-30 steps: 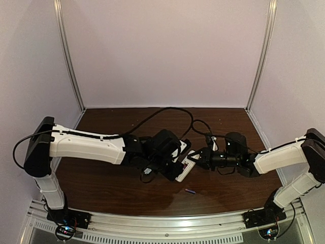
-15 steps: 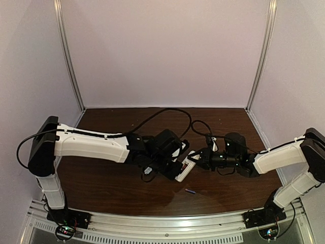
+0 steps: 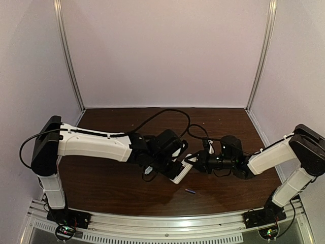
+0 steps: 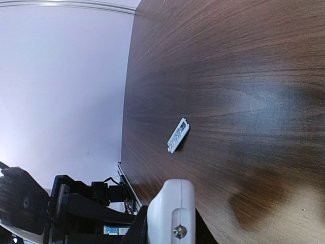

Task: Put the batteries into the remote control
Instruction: Place the battery in the battery compartment.

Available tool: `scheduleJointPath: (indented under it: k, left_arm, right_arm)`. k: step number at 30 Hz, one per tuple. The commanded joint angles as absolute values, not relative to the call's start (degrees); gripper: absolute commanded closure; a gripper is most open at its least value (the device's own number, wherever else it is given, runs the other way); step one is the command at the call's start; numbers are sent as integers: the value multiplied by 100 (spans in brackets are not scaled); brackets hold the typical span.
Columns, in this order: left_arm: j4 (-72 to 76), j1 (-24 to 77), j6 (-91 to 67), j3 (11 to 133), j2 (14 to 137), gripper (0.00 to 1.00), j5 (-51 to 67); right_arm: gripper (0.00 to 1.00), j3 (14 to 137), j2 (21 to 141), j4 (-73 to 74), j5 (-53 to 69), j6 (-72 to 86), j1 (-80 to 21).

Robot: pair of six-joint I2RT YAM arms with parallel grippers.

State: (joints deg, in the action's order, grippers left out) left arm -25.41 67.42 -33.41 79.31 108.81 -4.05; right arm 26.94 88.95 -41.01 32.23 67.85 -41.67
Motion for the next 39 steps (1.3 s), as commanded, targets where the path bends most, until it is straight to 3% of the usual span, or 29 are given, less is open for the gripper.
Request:
scheduleJointPath:
  k: [1,11,17,22,25,31,39]
  left_arm:
    - [-2592,6658,-3393,8068,11025,82,-462]
    - [-2491,6656,-3202,7814,10646,60,-440]
    - [-1879,6649,-2798,7404,9851,29,-213]
    - [-1511,6653,-2337,7016,9117,19,-151]
    - [-1102,6650,-1679,6455,8529,19,210]
    - [-416,6685,-24,5364,7532,30,949]
    - [-213,7186,1704,4654,7206,40,1145]
  right_arm:
    - [100,2689,8849,-4584,3514,7005,-4254]
    - [100,2705,8766,-4227,3556,6951,-4229]
    - [100,2759,8765,-4037,3723,6909,-4161]
    - [100,2865,8665,-3621,3906,6727,-4123]
    - [100,3004,8592,-3330,4151,6559,-4121]
    - [100,3410,8415,-2546,4620,6174,-4122]
    - [100,3776,8443,-1840,5171,5865,-4210]
